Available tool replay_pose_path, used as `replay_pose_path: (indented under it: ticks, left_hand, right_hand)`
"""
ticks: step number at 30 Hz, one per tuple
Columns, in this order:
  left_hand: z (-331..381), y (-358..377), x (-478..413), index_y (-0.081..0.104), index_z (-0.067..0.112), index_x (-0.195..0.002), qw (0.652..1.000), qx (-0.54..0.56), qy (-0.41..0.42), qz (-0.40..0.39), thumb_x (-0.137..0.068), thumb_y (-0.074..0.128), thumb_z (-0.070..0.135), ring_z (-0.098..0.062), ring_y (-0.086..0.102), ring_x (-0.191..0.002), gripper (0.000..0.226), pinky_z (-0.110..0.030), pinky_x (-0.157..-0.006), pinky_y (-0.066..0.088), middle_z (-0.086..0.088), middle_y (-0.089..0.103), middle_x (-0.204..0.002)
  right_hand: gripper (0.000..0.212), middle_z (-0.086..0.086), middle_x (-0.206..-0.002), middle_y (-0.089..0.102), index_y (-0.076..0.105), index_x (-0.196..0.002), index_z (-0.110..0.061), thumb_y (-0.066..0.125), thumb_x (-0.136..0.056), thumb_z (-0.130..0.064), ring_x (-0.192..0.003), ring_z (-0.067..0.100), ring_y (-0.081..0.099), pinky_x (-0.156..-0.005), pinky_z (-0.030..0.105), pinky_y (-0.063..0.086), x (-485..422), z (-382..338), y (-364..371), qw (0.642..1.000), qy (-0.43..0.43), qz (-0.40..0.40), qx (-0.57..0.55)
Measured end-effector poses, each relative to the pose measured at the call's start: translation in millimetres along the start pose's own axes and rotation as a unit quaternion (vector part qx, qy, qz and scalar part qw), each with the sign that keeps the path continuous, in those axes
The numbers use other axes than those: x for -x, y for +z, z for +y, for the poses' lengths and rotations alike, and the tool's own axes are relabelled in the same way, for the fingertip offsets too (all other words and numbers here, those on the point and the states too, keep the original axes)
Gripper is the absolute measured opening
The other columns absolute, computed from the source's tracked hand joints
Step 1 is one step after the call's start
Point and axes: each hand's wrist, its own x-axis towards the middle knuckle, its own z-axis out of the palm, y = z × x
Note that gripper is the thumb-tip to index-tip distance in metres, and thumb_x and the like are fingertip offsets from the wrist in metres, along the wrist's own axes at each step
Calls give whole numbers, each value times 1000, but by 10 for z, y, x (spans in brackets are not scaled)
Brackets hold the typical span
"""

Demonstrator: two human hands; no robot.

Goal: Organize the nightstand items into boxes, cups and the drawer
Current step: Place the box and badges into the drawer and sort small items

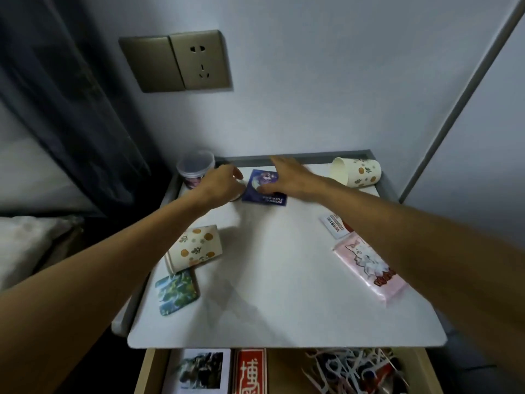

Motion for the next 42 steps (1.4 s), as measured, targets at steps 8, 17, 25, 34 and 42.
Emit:
replay_pose_path:
  ticks: [8, 17, 25, 34, 42]
  left_hand:
    - [-45, 109, -39, 57, 8, -131, 999, 14, 16, -31, -91, 68, 19, -26, 57, -114, 42, -30, -87, 46, -12, 60, -130]
    - [33, 63, 307, 56, -2, -125, 945, 320, -19, -64, -75, 86, 22, -23, 71, -88, 63, -31, -73, 61, -15, 71, -107]
    - [-12, -199, 1249, 66, 0, -97, 921, 383, -53, 48, -81, 79, 12, -21, 69, -70, 25, -28, -57, 58, -14, 73, -86]
    - [-470, -369, 2052, 65, 7, -94, 848, 507, -104, 112, -84, 75, 15, -20, 70, -70, 17, -28, -62, 57, -11, 75, -87]
    - [-1076, -489, 2303, 65, 9, -98, 774, 591, -162, 161, -88, 70, 16, -19, 67, -73, 13, -28, -68, 54, -11, 72, -94]
  right_hand:
    - [77, 8, -118, 62, 53, -112, -16, 88, -56, -56, -106, 28, 57, -82, 33, 49, -40, -140, -76, 983, 86, -107, 118]
    - [14, 0, -97, 71, 64, -108, -9, 62, -96, -16, -86, 12, 69, -70, 17, 54, 758, -212, -303, 942, 0, -15, -334]
    - [26, 18, -123, 53, 53, -118, -8, 51, -99, -26, -113, 36, 52, -83, 37, 42, 1225, 187, -36, 962, 172, 41, 207]
    - [38, 12, -120, 62, 59, -117, -8, 75, -84, -17, -107, 32, 59, -80, 29, 45, 1135, -84, 130, 992, 119, 32, 20]
    - [36, 4, -106, 66, 69, -112, -17, 82, -79, -15, -78, 18, 67, -54, 29, 59, 1782, -988, 387, 991, -14, -88, -98]
